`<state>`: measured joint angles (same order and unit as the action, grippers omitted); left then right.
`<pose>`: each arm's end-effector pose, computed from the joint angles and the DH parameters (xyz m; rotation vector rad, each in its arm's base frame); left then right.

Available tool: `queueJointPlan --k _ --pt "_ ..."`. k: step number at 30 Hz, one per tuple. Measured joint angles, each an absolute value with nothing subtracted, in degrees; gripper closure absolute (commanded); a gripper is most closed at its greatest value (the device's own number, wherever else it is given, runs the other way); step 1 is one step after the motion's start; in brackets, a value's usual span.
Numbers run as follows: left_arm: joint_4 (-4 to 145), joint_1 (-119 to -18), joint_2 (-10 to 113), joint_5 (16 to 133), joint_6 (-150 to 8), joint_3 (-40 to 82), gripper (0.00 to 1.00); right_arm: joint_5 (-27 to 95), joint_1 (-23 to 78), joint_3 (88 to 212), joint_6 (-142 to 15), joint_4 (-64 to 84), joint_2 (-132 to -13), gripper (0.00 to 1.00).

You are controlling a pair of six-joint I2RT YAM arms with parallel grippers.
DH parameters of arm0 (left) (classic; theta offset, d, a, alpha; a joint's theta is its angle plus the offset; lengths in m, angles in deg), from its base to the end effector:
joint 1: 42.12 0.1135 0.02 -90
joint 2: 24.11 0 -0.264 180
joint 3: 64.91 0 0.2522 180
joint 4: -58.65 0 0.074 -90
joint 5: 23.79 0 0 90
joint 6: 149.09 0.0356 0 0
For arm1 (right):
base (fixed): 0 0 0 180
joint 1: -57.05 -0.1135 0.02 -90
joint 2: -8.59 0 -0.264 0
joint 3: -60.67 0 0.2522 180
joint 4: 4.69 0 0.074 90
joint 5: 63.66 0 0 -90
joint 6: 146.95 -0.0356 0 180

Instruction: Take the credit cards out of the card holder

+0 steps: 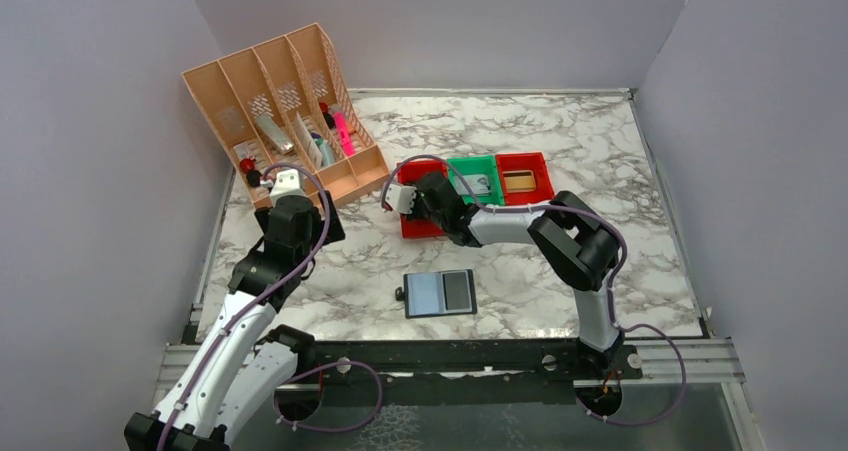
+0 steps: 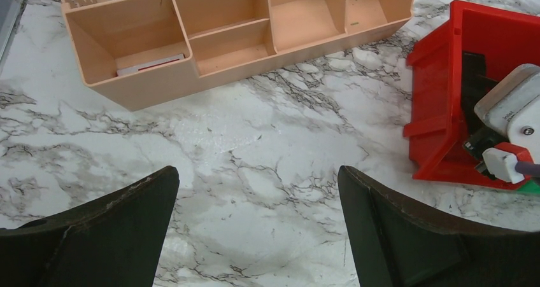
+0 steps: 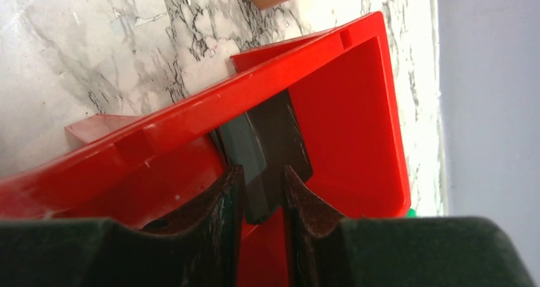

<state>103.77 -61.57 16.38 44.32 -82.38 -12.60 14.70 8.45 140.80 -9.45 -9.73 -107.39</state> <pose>0.1511 -0.0393 0.2778 -0.2886 2.0857 -0.0346 0.2921 0.3205 0.1474 -1.4800 1.4937 -0.2025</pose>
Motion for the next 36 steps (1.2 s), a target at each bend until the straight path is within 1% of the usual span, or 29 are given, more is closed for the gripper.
queueJointPlan --k 5,10,14,17,19,21,24,26,28,29,31,36 --pt "103.77 -61.57 17.19 44.36 -82.33 -12.60 0.01 15.42 8.95 141.39 -13.97 -7.68 -107.22 0.68" --pt "103.77 -61.57 17.32 44.39 -82.29 -12.60 0.01 15.94 9.37 141.41 -23.24 -7.04 -105.23 0.69" --pt "103.77 -61.57 17.60 44.41 -82.22 -12.60 0.01 16.51 9.50 140.69 -33.73 -7.07 -98.34 0.67" --pt "103.77 -61.57 18.02 44.63 -82.11 -12.60 0.01 16.56 9.50 140.58 -41.95 -6.63 -92.24 0.61" --pt "103.77 -61.57 18.19 44.78 -82.09 -12.60 0.01 16.14 9.50 139.86 -47.76 -6.00 -88.38 0.60" --pt "103.77 -61.57 18.41 44.89 -82.07 -12.60 0.01 15.81 9.50 138.68 -53.93 -4.53 -85.03 0.63" --pt "103.77 -61.57 18.96 45.17 -82.03 -12.60 0.01 15.94 9.61 138.09 -62.73 -0.01 -83.50 0.72" --pt "103.77 -61.57 19.39 45.39 -81.96 -12.60 0.01 16.71 9.67 138.59 -67.59 4.12 -84.81 0.77" --pt "103.79 -61.57 19.63 45.63 -81.94 -12.60 0.01 17.69 9.76 141.08 -70.82 9.11 -88.09 0.87" --pt "103.77 -61.57 19.68 45.70 -81.94 -12.60 0.01 18.17 9.78 143.38 -72.61 11.71 -90.56 0.90" --pt "103.77 -61.57 19.68 45.87 -81.94 -12.60 0.01 18.59 9.80 148.27 -74.82 16.17 -95.76 0.92" --pt "103.77 -61.57 19.63 46.20 -81.94 -12.60 0.01 17.93 9.80 155.27 -77.79 22.55 -103.70 0.92"
